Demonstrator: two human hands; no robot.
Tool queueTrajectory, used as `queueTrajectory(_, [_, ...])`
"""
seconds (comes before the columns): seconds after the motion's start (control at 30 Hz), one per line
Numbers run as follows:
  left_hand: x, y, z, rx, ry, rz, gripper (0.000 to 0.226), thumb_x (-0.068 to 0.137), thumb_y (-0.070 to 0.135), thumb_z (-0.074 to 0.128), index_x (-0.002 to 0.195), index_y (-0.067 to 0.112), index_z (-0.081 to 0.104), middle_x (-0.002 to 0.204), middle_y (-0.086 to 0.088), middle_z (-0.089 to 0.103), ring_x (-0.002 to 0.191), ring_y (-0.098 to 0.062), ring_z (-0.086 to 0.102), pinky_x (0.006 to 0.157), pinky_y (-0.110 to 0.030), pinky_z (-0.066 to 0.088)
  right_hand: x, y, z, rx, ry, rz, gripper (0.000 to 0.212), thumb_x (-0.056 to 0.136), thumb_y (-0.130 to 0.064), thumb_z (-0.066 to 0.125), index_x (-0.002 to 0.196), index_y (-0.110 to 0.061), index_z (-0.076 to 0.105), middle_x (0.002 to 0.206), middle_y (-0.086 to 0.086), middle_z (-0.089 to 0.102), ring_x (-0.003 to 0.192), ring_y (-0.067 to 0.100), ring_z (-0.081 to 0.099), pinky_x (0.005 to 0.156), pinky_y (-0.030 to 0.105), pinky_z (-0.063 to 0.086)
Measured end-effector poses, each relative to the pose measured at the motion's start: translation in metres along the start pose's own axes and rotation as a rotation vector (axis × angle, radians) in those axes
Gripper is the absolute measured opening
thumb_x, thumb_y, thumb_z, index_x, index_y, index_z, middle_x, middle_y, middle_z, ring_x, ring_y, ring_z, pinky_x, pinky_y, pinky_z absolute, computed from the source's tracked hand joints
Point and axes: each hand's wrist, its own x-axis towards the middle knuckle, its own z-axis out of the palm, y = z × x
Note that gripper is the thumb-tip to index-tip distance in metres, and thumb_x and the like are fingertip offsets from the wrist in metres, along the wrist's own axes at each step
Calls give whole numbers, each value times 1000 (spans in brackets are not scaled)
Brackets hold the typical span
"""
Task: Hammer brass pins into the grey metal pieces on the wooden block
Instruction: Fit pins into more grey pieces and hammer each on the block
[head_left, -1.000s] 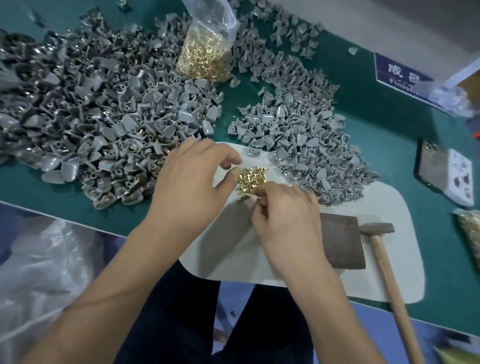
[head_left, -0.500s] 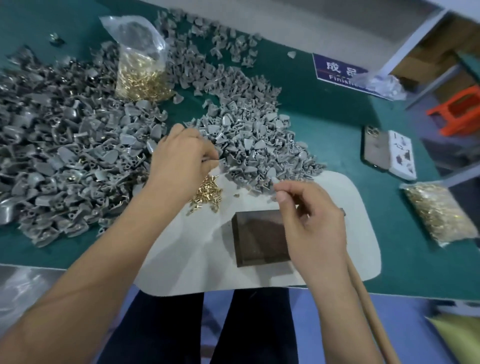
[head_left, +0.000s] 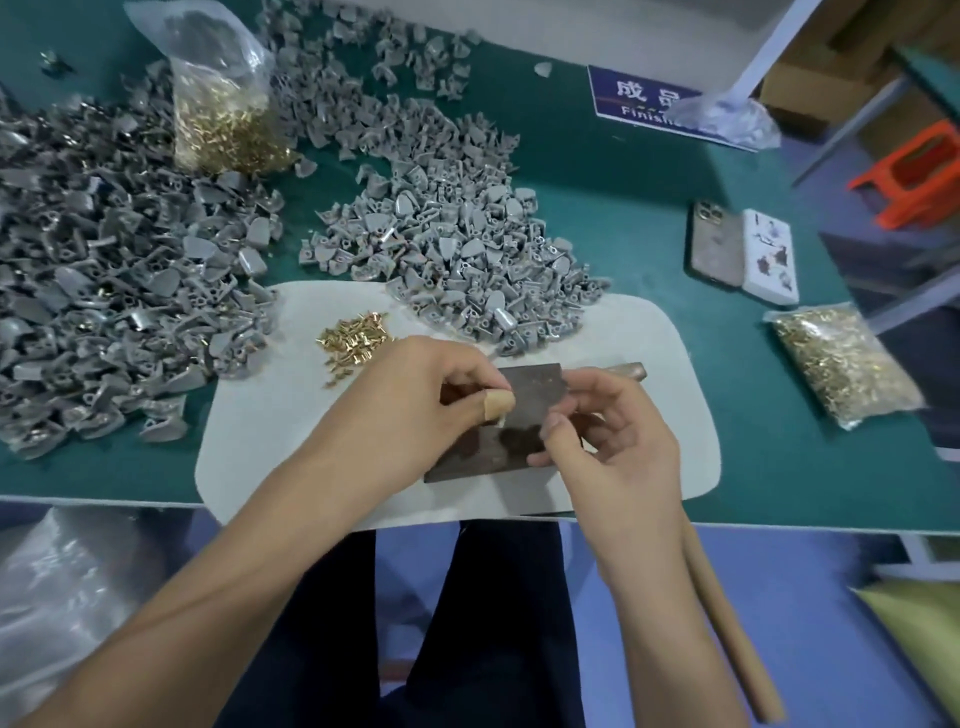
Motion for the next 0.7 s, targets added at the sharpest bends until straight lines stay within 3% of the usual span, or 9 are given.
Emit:
queueTrajectory(0.1, [-2, 3, 9, 154, 94, -48, 14, 82, 42, 78, 74, 32, 74, 65, 19, 68, 66, -2, 63, 60, -22, 47, -5, 2, -4, -72, 3, -49, 34, 88, 0, 72, 108, -27, 65, 85, -8, 72, 79, 10, 65, 63, 26, 53])
queueTrajectory(0.17, [-5, 4, 12, 262, 156, -41, 21, 82, 48, 75, 72, 30, 71, 62, 14, 65, 64, -4, 60, 56, -21, 44, -8, 7, -5, -174, 9, -92, 31, 87, -14, 77, 107, -34, 64, 91, -11, 74, 95, 12, 66, 75, 25, 47])
queueTrajectory(0.27, [-12, 3, 12, 308, 166, 15, 23, 88, 49, 67, 77, 29, 70, 65, 12, 61, 64, -5, 56, 58, -24, 43, -9, 12, -4, -243, 36, -133, 30, 87, -21, 80, 105, -37, 64, 91, -19, 74, 103, 14, 63, 88, 25, 43])
queueTrajectory(0.37, [-21, 0, 7, 276, 140, 58, 9, 90, 37, 65, 90, 30, 70, 75, 13, 60, 72, -5, 56, 66, -26, 47, -9, 13, 1, -234, 34, -155, 31, 86, -21, 81, 105, -39, 63, 90, -23, 74, 104, 13, 63, 87, 16, 42])
queueTrajectory(0.5, [-26, -3, 3, 267, 79, 75, 19, 87, 23, 74, 104, 30, 71, 82, 15, 58, 79, -5, 55, 67, -12, 39, -10, 10, 12, -286, 33, -240, 30, 87, -26, 79, 107, -41, 62, 93, -26, 73, 110, 17, 60, 90, 35, 46])
queueTrajectory(0.7, [-23, -2, 3, 265, 99, 80, 14, 83, 18, 75, 91, 29, 74, 75, 13, 52, 74, -6, 53, 67, -11, 37, -8, 8, 23, -329, -8, -229, 29, 87, -20, 78, 107, -37, 65, 93, -27, 72, 108, 18, 60, 93, 49, 47])
